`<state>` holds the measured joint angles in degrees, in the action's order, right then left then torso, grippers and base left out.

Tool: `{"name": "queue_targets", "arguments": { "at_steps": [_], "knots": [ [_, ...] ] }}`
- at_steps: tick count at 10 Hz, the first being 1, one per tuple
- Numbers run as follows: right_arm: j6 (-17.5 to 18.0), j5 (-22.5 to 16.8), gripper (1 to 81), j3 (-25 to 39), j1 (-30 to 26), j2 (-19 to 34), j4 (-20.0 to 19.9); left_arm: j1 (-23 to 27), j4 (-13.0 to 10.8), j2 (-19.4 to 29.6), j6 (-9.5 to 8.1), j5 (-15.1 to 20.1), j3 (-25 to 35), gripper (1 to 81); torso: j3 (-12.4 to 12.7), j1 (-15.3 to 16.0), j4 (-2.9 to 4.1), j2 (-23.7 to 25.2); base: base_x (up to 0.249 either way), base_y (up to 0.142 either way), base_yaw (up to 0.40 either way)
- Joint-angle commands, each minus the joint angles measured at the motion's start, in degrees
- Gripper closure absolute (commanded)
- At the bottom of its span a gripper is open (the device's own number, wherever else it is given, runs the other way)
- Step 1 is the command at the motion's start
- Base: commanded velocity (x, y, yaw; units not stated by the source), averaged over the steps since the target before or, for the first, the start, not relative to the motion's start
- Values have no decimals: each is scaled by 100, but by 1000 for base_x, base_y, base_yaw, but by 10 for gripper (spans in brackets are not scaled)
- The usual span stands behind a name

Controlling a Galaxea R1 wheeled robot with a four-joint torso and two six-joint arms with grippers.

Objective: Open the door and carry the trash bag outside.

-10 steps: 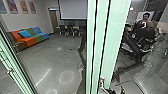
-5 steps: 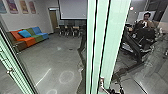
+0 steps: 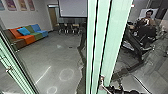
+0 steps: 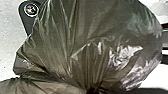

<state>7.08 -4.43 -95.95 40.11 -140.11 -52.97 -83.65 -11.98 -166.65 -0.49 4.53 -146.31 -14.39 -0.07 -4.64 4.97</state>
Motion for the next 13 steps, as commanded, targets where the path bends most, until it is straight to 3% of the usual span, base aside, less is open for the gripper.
{"name": "queue_targets", "arguments": {
  "at_steps": [1,2,3,4,5,9,13],
  "knots": [
    [364,1031,10,-388,-471,-311,-328,195,47,44,-22,373,41,811,-290,7,0,0,0,0,0],
    [364,1031,10,-406,-542,-249,-372,187,47,52,-22,373,41,811,-1378,7,0,0,0,0,0],
    [364,1031,10,-388,-586,-188,-484,195,47,52,-22,373,41,811,-546,7,-2,0,0,0,0],
    [364,1031,10,-362,-604,-108,-600,195,47,52,-22,373,41,811,-633,7,-5,2,0,0,0],
    [373,1058,10,-379,-621,-73,-662,195,47,52,-22,373,33,811,-454,7,-5,2,0,0,0],
    [364,1031,10,-458,-1052,200,-847,195,47,61,-22,373,32,811,-533,7,-7,5,0,0,0],
    [364,961,10,-546,-1245,297,-882,178,64,70,-22,373,41,811,-940,7,-7,5,0,0,0]
  ]
}}
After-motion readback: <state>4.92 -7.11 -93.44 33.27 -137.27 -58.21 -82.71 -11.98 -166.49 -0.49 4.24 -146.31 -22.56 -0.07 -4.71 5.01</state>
